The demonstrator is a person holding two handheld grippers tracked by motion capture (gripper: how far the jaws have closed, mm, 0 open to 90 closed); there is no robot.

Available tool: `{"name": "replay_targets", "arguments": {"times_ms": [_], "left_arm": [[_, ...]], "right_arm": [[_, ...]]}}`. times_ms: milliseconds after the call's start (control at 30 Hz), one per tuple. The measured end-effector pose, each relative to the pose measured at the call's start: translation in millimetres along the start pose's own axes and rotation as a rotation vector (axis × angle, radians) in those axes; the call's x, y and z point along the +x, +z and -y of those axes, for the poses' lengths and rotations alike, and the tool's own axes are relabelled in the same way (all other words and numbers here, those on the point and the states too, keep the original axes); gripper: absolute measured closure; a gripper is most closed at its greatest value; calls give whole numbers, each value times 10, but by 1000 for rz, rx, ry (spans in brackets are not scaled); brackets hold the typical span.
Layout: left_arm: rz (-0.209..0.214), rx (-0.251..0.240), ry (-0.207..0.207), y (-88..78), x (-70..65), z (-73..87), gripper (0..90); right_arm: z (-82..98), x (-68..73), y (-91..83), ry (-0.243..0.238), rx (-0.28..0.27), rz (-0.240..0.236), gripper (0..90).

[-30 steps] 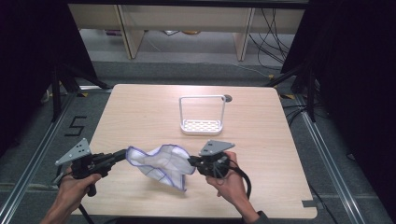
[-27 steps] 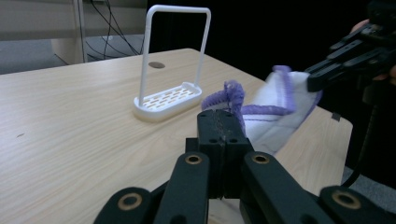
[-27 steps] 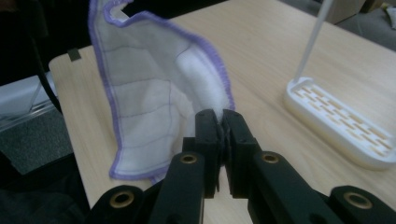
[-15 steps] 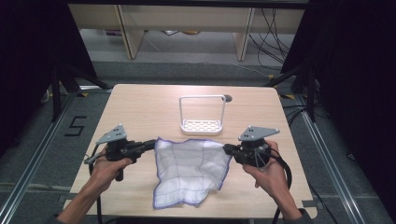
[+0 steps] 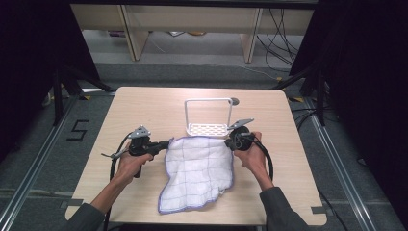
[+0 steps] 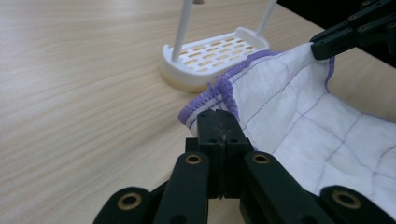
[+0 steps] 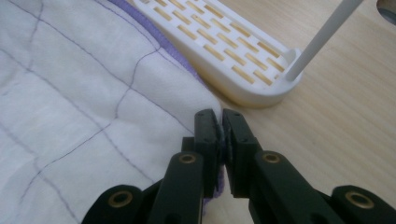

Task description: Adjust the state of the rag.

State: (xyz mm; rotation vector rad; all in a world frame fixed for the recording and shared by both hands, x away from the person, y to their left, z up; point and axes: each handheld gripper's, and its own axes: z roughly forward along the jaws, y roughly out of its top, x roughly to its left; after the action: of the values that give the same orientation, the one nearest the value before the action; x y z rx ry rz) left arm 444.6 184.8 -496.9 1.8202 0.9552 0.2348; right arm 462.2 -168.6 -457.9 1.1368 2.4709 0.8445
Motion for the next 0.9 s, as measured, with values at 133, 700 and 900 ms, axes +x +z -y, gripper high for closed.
{"name": "replay_targets", "arguments": {"times_ms": [133,700,900], "left_arm": [[-11,8,-14,65,77,55,893],[14,86,16,-646,-384,328,401],[36,121,71,-810,-691,541,380]], "right_arm": [[-58,-12,198,-12,13,26,836],[494,415,-641,23,-61,7,505],[851,596,-787,62,-65,-23,480]]}}
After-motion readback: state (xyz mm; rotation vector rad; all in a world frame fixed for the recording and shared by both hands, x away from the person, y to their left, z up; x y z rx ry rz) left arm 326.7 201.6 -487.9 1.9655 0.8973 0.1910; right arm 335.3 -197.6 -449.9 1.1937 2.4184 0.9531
